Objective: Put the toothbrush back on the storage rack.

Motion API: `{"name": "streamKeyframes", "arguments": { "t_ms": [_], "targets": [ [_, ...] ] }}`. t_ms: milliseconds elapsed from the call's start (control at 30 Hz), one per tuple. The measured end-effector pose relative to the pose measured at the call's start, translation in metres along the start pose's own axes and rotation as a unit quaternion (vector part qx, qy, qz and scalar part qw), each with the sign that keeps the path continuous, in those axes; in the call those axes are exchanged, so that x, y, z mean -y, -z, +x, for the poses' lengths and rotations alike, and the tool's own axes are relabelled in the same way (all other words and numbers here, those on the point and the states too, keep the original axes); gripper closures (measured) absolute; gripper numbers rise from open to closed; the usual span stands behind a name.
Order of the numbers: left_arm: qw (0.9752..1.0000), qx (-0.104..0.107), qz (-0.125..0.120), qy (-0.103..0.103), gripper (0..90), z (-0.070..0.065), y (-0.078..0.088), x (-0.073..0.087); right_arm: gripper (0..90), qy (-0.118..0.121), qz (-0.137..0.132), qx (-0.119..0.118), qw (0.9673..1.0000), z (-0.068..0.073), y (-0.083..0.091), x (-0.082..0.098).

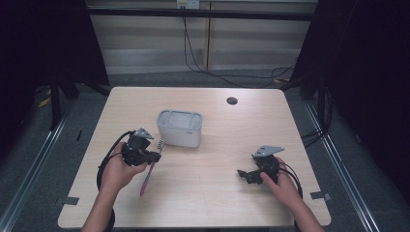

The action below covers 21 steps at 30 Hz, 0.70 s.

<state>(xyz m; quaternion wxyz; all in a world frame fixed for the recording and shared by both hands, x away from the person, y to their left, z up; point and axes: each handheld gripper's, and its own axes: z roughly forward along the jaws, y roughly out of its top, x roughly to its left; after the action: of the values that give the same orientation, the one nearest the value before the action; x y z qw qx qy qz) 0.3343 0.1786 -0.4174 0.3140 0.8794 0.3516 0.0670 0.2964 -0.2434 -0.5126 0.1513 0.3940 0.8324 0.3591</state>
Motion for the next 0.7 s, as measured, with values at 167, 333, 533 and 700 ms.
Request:
{"name": "streamKeyframes", "arguments": {
  "t_ms": [167,333,533,700],
  "targets": [
    [0.9996,-0.005,-0.028,0.005,83.4,0.002,0.009,-0.004,10.5,0.000,0.000,0.000,1.0000,0.000,0.000,0.000],
    [0.9984,-0.009,-0.055,0.007,83.4,0.004,0.017,-0.008,10.5,0.000,0.000,0.000,1.0000,0.000,0.000,0.000],
    [0.9967,-0.010,-0.079,0.016,83.4,0.006,0.024,-0.014,10.5,0.000,0.000,0.000,1.0000,0.000,0.000,0.000],
    [0.9944,-0.017,-0.103,0.016,83.4,0.008,0.030,-0.020,10.5,0.000,0.000,0.000,1.0000,0.000,0.000,0.000]
  ]
}}
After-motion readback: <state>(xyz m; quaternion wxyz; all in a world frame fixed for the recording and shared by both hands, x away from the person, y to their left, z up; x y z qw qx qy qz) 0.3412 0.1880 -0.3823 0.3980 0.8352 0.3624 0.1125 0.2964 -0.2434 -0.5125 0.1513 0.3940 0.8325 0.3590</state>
